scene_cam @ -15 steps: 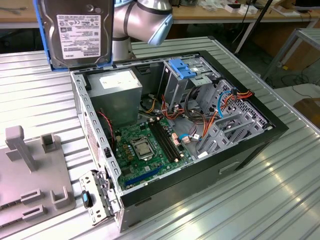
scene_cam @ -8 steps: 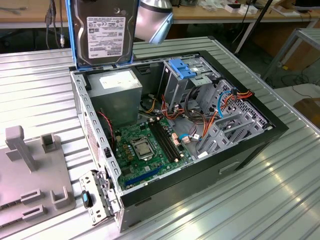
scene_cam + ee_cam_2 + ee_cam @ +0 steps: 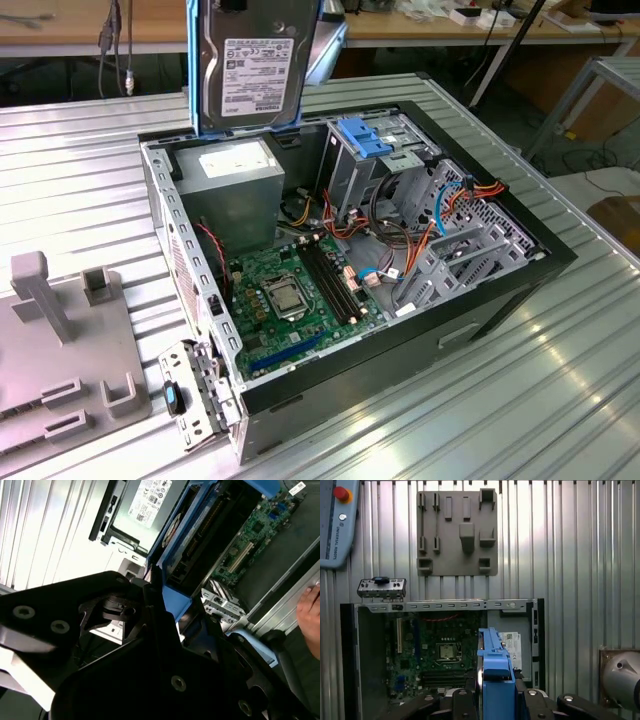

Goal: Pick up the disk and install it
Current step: 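Pick up the disk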

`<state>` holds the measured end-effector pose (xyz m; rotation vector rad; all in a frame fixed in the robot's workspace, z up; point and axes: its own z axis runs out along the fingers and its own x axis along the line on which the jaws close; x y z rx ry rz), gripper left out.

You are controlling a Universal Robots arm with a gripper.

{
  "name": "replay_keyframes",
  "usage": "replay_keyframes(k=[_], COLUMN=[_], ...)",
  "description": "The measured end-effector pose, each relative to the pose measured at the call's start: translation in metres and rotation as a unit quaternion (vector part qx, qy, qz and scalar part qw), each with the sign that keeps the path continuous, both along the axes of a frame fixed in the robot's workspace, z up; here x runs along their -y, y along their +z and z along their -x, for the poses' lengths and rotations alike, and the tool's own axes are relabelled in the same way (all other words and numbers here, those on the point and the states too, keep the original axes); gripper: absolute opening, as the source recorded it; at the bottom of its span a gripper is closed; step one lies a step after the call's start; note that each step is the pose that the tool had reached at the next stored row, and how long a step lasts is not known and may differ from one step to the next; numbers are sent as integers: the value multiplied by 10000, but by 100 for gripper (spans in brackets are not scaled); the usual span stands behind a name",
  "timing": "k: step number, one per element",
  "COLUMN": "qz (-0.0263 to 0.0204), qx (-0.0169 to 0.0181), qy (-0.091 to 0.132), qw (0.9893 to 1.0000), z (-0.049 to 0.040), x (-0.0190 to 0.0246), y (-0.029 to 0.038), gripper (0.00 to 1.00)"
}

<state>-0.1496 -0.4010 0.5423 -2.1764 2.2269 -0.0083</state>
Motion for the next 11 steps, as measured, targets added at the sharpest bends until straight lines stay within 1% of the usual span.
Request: replay_keyframes(k=[1, 5, 8, 10, 11], qz=[0, 1, -1, 0, 0], qx=[1, 0, 1, 0, 0], qy=[0, -2, -5, -5, -5], qw=[10000, 10000, 10000, 10000, 10000], z=[-18, -74, -123, -171, -220], x=[7, 72, 146, 164, 170], y=[-9, -50, -95, -110, -121], gripper=[37, 37, 37, 37, 37])
